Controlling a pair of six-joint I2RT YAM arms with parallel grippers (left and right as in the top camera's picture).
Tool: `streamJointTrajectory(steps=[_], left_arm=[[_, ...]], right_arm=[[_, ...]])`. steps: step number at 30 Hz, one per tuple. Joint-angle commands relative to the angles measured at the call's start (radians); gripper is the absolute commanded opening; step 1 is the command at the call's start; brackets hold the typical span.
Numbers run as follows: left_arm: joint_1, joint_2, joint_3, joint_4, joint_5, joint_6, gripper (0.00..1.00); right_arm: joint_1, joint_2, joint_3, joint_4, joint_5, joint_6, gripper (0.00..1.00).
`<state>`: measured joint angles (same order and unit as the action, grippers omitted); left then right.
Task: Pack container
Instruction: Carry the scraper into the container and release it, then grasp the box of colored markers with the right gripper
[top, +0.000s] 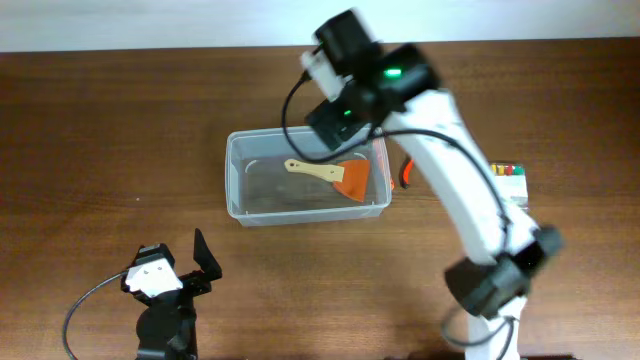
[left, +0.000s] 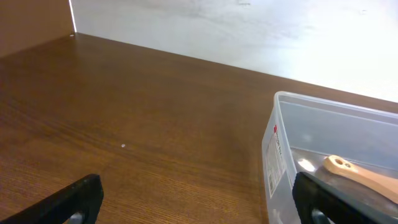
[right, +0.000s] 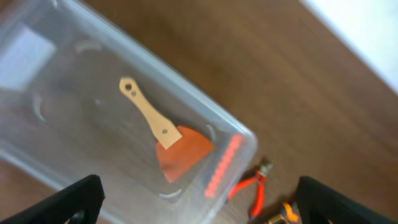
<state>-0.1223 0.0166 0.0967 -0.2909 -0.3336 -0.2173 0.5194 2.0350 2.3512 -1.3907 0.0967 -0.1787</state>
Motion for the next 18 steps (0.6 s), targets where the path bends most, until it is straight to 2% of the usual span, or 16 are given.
streamJointTrajectory(steps=[1, 4, 7, 14, 18], left_arm=[[-0.004, -0.005, -0.004, -0.001, -0.004, 0.009, 0.99], [-0.004, -0.005, -0.004, -0.001, -0.003, 0.009, 0.99], [-0.004, -0.005, -0.004, -0.001, -0.004, 0.009, 0.99], [-0.004, -0.005, -0.004, -0.001, -0.003, 0.009, 0.99], [-0.004, -0.005, -0.004, -0.001, -0.004, 0.009, 0.99]], right_arm=[[-0.106, -0.059, 0.024, -0.03, 0.013, 0.151, 0.98], [-0.228, -0.051, 0.016, -0.047, 0.013, 0.279, 0.99], [-0.349, -0.031, -0.015, -0.05, 0.013, 0.333, 0.99], [-0.597, 0.044, -0.218, -0.028, 0.013, 0.315, 0.99], [-0.687, 0.084, -0.394, 0.068, 0.013, 0.288, 0.99]])
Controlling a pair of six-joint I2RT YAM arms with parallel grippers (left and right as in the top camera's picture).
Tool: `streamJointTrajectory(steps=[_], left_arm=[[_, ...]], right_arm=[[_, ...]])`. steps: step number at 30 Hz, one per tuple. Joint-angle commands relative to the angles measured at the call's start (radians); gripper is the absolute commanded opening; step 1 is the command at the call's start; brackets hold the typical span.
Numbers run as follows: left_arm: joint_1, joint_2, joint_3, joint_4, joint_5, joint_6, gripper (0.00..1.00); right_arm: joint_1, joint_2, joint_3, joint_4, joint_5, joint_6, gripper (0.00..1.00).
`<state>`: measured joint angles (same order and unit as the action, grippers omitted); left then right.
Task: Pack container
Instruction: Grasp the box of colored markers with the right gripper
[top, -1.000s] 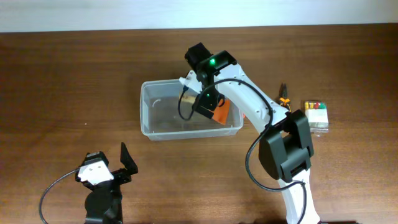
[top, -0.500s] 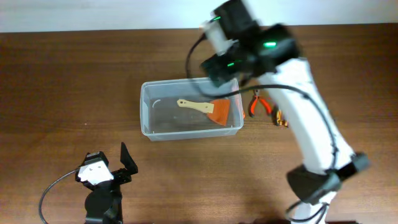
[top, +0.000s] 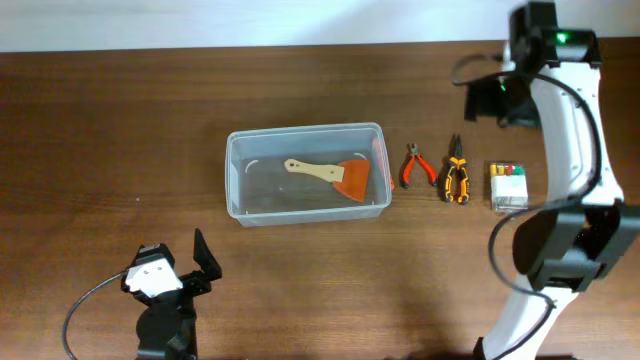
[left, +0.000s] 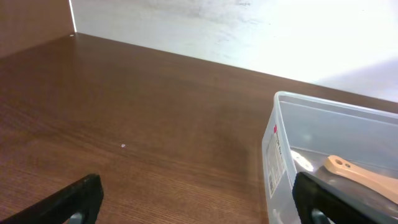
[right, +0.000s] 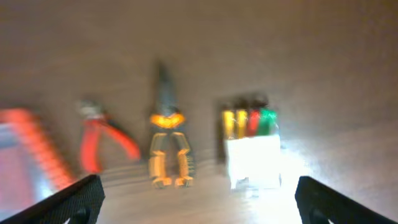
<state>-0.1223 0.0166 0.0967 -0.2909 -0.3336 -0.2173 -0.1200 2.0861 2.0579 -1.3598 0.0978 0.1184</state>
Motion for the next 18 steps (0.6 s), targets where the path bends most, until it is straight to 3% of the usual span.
streamJointTrajectory(steps=[1, 18], left_arm=[[-0.004, -0.005, -0.004, -0.001, -0.004, 0.009, 0.99], [-0.004, -0.005, -0.004, -0.001, -0.003, 0.009, 0.99]], right_arm=[[-0.063, 0.04, -0.136, 0.06, 0.012, -0.01, 0.99], [-0.174, 0.061, -0.496, 0.349, -0.074, -0.01, 0.99]])
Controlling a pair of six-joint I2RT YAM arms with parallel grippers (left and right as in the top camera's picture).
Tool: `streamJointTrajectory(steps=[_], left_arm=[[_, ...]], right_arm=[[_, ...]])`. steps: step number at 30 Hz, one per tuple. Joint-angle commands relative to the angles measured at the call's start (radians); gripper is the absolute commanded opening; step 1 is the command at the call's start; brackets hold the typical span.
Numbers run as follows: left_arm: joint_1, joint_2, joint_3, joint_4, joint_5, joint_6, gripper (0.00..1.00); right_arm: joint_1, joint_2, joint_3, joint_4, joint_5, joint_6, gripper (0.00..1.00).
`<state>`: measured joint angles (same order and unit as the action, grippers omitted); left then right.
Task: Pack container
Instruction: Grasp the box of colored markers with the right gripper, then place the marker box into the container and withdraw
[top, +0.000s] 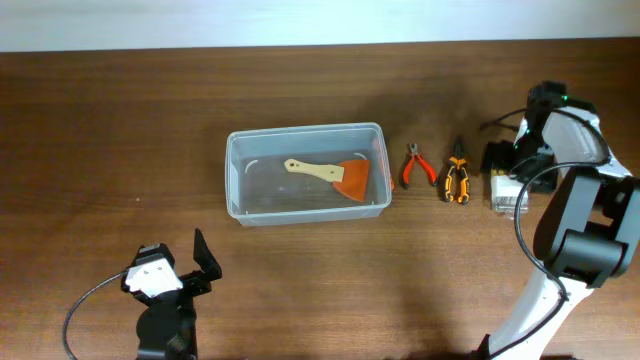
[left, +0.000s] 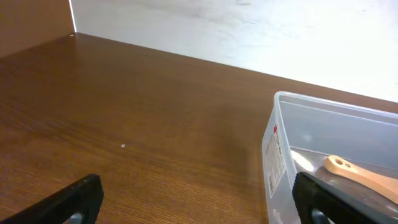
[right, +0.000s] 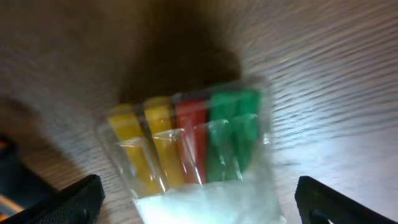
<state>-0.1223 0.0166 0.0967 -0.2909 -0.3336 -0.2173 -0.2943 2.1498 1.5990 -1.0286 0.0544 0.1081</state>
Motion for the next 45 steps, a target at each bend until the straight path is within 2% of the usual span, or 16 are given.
streamJointTrajectory(steps=[1, 4, 5, 6, 7, 10, 13, 21, 25, 30, 34, 38, 40, 42, 45], left_arm=[[-0.004, -0.005, -0.004, -0.001, -0.004, 0.009, 0.99], [-0.004, -0.005, -0.004, -0.001, -0.003, 0.009, 0.99], [-0.004, -0.005, -0.004, -0.001, -0.004, 0.009, 0.99], [-0.004, -0.005, -0.004, -0.001, -0.004, 0.009, 0.99], [-0.004, -0.005, -0.004, -0.001, -0.003, 0.009, 0.99], [-0.004, -0.005, -0.004, -0.001, -0.003, 0.009, 0.99], [-0.004, -0.005, -0.004, -0.001, -0.003, 0.009, 0.99], [-0.004, -0.005, -0.004, -0.001, -0.004, 0.009, 0.99], [-0.004, -0.005, -0.004, -0.001, -0.003, 0.009, 0.99], [-0.004, -0.005, -0.004, -0.001, -0.003, 0.009, 0.99], [-0.004, -0.005, -0.004, -0.001, -0.004, 0.009, 0.99], [-0.004, -0.005, -0.004, -0.001, -0.003, 0.009, 0.99], [-0.004, -0.005, -0.004, -0.001, -0.003, 0.009, 0.99], [-0.004, -0.005, -0.004, -0.001, -0.004, 0.009, 0.99], [-0.004, -0.005, -0.004, -0.001, -0.004, 0.009, 0.99]], right_arm=[[0.003, -0.002, -0.051, 0.031, -0.032, 0.001, 1.0], [0.007, -0.002, -0.08, 0.052, -0.033, 0.002, 0.82], [0.007, -0.002, -0.083, 0.054, -0.037, 0.002, 0.68], [0.007, -0.002, -0.083, 0.053, -0.042, 0.002, 0.59], [0.007, -0.002, -0.082, 0.054, -0.044, 0.002, 0.57], [0.005, -0.005, -0.062, 0.029, -0.044, 0.005, 0.57], [0.006, -0.023, -0.001, -0.03, -0.044, 0.005, 0.53], [0.091, -0.196, 0.354, -0.259, -0.166, 0.004, 0.53], [0.251, -0.308, 0.491, -0.295, -0.178, -0.04, 0.52], [0.537, -0.365, 0.518, -0.257, -0.178, -0.157, 0.54], [0.755, -0.315, 0.499, -0.235, -0.177, -0.383, 0.54], [0.881, -0.209, 0.475, -0.236, -0.122, -0.637, 0.5], [0.901, -0.144, 0.473, -0.235, -0.077, -0.686, 0.49], [0.903, -0.063, 0.473, -0.232, -0.035, -0.717, 0.44], [0.879, 0.048, 0.473, -0.236, 0.015, -0.726, 0.43]])
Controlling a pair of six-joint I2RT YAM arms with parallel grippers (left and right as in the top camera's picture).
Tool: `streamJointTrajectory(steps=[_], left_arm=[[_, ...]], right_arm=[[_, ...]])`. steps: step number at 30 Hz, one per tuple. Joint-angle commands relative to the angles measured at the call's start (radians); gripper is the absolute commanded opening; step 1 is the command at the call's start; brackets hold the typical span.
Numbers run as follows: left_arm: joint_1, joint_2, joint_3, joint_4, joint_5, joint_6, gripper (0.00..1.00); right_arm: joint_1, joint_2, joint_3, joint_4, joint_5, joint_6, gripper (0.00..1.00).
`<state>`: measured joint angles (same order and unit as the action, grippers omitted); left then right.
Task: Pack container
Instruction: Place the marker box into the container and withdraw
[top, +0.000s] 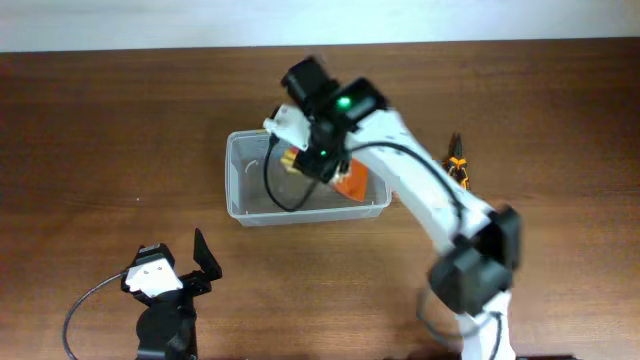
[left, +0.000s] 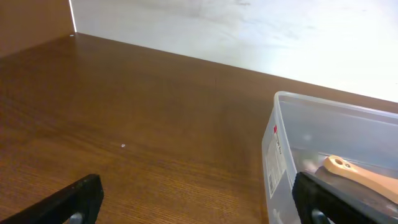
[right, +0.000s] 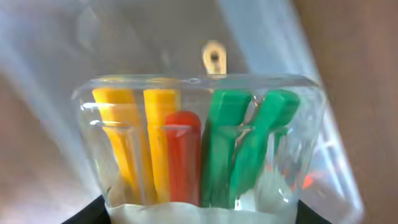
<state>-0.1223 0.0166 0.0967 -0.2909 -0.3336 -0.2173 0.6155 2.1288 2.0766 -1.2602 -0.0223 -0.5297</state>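
A clear plastic container (top: 240, 205) stands mid-table, and an orange scraper (top: 353, 184) with a wooden handle (left: 357, 175) lies inside it. Above the container's middle my right gripper (top: 296, 152) is shut on a clear pack of yellow, red and green clips (right: 196, 146). The pack fills the right wrist view, with the scraper's handle hole (right: 213, 57) showing beyond it. At the table's front left my left gripper (left: 196, 211) rests open and empty, left of the container (left: 280, 162).
Orange-and-black pliers (top: 457, 168) lie right of the container, partly under my right arm. The arm hides whatever else lies between them and the container. Bare brown tabletop (top: 110, 130) stretches left of the container.
My right gripper was low over the clip pack at the table's far right. Now it is shut on that pack above the container. The left arm has not moved.
My right gripper was first open over the container, which held only the scraper. Then it was over the pliers and clip pack at the right, then down close to the pack. Now it holds the pack over the container.
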Motion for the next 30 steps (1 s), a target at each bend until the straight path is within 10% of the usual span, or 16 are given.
streamJointTrajectory(steps=[1, 8, 9, 30], left_arm=[[-0.004, -0.005, -0.004, -0.001, -0.003, 0.009, 0.99], [-0.004, -0.005, -0.004, -0.001, -0.004, 0.009, 0.99], [-0.004, -0.005, -0.004, -0.001, -0.004, 0.009, 0.99], [-0.004, -0.005, -0.004, -0.001, -0.003, 0.009, 0.99]], right_arm=[[-0.041, 0.1, -0.005, -0.007, 0.107, -0.088, 0.43], [-0.101, 0.225, -0.005, -0.007, 0.106, -0.083, 0.59], [-0.107, 0.228, -0.005, -0.003, 0.106, -0.069, 0.99], [-0.302, -0.191, 0.346, -0.116, 0.106, 0.418, 0.99]])
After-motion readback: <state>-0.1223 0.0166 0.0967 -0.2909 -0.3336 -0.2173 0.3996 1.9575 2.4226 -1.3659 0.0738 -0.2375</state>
